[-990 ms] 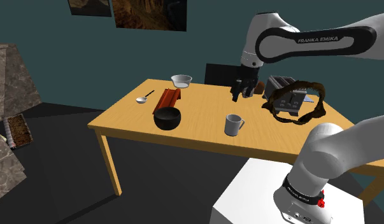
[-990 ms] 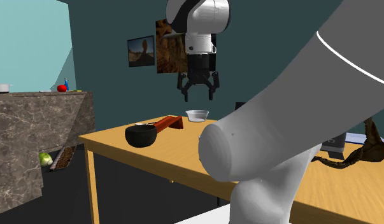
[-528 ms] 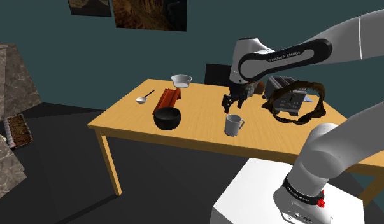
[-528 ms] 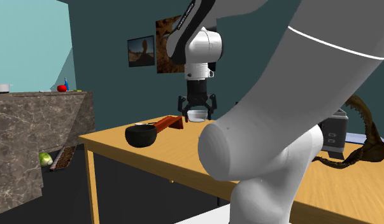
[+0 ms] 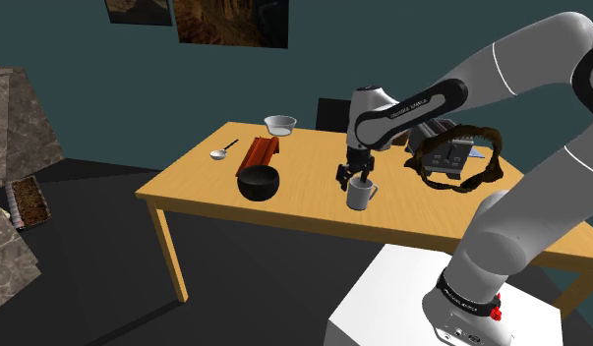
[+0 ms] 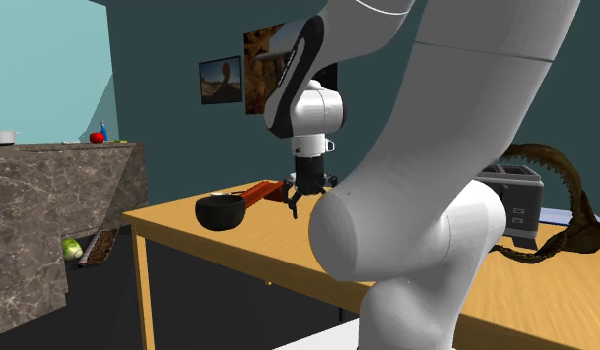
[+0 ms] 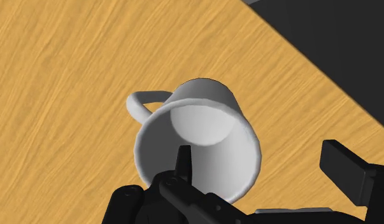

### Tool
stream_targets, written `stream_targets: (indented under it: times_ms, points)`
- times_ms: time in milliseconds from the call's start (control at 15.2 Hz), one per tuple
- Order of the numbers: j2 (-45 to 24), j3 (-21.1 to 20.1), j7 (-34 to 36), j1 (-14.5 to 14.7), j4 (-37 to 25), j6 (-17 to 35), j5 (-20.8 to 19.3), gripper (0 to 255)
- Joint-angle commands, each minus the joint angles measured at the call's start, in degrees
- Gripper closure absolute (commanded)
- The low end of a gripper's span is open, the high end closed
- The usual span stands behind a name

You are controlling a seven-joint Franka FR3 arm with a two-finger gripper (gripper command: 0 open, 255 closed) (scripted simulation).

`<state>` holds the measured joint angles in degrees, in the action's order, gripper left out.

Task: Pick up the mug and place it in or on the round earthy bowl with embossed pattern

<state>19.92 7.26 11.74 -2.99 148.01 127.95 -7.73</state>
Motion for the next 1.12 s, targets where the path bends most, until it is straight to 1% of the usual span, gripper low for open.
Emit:
stream_targets:
  times_ms: [0,264,726,792,1056]
  points:
    - [-1.1,0.2,0.0,-0.1,0.9,2.0,-0.1,0]
    - [-3.0,0.4,0.1,-0.2,2.2,5.2,-0.3,0]
    - [-3.0,0.4,0.1,-0.2,2.2,5.2,-0.3,0]
    - [-3.0,0.4,0.1,-0.2,2.2,5.2,-0.3,255]
    - [-3.0,0.4,0.1,-0.2,2.2,5.2,-0.3,255]
